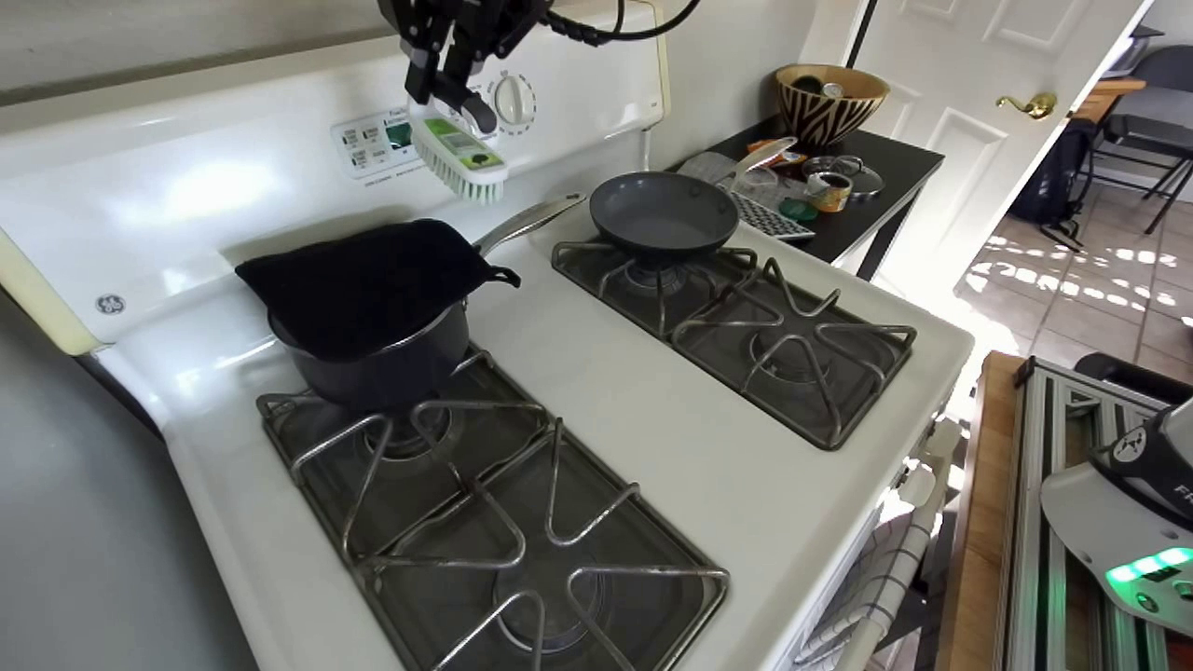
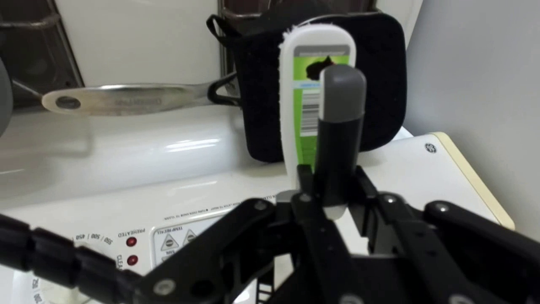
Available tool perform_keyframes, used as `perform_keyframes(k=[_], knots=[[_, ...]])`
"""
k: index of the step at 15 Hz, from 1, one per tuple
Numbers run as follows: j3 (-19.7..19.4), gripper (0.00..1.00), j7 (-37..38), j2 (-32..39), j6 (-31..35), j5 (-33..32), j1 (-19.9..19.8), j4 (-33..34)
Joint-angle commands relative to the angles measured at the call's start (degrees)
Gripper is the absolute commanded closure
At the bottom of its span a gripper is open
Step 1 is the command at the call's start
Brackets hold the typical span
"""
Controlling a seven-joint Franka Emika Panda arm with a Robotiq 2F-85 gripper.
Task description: Brush the top of the stove.
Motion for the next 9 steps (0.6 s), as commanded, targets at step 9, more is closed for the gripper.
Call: perform_keyframes(k=[9], knots=[[2.43, 0.96, -2.23, -5.73, 0.65, 3.01, -0.19, -14.93]])
